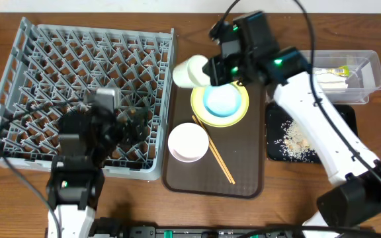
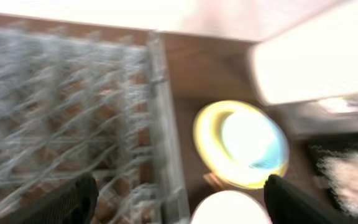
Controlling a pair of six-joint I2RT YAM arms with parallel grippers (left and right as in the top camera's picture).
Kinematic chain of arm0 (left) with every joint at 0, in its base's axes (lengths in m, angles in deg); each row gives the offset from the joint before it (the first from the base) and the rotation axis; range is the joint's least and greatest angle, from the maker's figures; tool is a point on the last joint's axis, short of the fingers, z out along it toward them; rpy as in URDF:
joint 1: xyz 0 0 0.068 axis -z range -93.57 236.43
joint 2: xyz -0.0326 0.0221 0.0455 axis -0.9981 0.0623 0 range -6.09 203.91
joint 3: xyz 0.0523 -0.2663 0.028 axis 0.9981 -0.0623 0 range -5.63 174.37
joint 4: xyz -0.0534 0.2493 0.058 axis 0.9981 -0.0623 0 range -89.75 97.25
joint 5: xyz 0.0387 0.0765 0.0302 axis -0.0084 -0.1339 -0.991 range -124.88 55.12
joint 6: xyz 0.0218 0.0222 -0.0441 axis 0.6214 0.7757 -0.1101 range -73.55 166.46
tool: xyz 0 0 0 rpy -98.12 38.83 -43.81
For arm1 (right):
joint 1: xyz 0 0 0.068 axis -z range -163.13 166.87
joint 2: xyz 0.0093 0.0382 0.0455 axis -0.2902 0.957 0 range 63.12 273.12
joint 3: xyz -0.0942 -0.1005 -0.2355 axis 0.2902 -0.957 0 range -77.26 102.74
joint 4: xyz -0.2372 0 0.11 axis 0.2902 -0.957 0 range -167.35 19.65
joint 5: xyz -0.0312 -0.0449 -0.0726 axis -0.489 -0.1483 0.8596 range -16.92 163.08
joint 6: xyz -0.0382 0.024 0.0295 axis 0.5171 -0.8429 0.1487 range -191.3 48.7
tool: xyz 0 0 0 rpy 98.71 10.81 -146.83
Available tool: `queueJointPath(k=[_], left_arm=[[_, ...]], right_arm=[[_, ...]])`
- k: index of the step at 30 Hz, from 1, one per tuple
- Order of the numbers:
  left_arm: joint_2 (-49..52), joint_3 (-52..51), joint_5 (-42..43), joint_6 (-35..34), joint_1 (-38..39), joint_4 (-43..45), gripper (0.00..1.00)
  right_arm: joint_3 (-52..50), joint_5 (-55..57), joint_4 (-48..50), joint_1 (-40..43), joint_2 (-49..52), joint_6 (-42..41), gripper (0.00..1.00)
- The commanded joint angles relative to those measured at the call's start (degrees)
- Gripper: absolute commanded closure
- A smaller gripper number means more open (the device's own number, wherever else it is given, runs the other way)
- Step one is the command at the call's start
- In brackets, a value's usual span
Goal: Sort waste into correct bins and load items into the dishwasher
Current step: 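Grasp the pink cup with the right gripper and lift it, then hand the pink cup from the right gripper to the left gripper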
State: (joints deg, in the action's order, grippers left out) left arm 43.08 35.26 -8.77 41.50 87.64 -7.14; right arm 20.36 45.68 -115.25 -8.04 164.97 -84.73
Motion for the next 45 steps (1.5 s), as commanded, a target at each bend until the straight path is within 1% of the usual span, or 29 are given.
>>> queueJointPath(k=[1, 3, 7, 10, 15, 18, 21, 23, 25, 27, 28, 40, 45], left_arm=[[4.2, 1.1, 19.3, -2.4, -0.2, 6.5, 0.12], [6.4, 1.1, 25.9, -3.5, -0.2, 11.3, 0.12], [10.1, 1.1, 37.4, -3.7, -0.2, 21.2, 0.12], [12.1, 1.1, 41.2, -6.4, -0.2, 27.1, 0.12], [13.1, 1.1, 43.6, -7.8, -0.2, 32.2, 0.12], [13.1, 1.1, 45.5, -7.9, -0.2, 35.7, 0.12], [13.1, 1.1, 46.8, -10.1, -0.2, 40.7, 0.12], [13.1, 1.1, 46.8, -10.3, -0.2, 42.8, 0.13], [13.1, 1.1, 46.8, -10.4, -0.2, 43.3, 0.13], [13.1, 1.1, 46.8, -10.4, -0.2, 43.3, 0.17], [13.1, 1.1, 46.8, -10.4, -0.2, 43.5, 0.2], [13.1, 1.1, 46.8, -10.4, -0.2, 45.2, 0.21], [13.1, 1.1, 46.8, -10.4, -0.2, 45.2, 0.24]], right_arm=[[0.2, -13.7, 0.3, 1.9, 0.5, -1.3, 0.99], [0.2, -19.3, 0.6, 2.6, 0.5, -1.3, 0.99], [0.2, -28.0, 1.1, 2.8, 0.5, -1.3, 0.99], [0.2, -34.4, 1.9, 2.3, 0.5, -1.3, 0.99], [0.2, -40.9, 1.9, 2.2, 0.5, -1.3, 0.99], [0.2, -42.4, 1.8, 1.7, 0.5, -1.3, 0.99], [0.2, -43.2, 1.8, 0.8, 0.5, -1.3, 0.99], [0.2, -43.2, 1.9, -0.1, 0.5, -1.3, 0.99], [0.2, -43.2, 1.8, -0.3, 0.5, -1.3, 0.99], [0.2, -43.2, 1.8, -0.6, 0.5, -1.3, 0.99], [0.2, -43.2, 1.8, -0.7, 0.5, -1.3, 0.99], [0.2, -43.2, 0.7, -0.6, 0.5, -1.3, 0.99], [0.2, -43.2, 0.3, -0.6, 0.5, -1.3, 0.99]])
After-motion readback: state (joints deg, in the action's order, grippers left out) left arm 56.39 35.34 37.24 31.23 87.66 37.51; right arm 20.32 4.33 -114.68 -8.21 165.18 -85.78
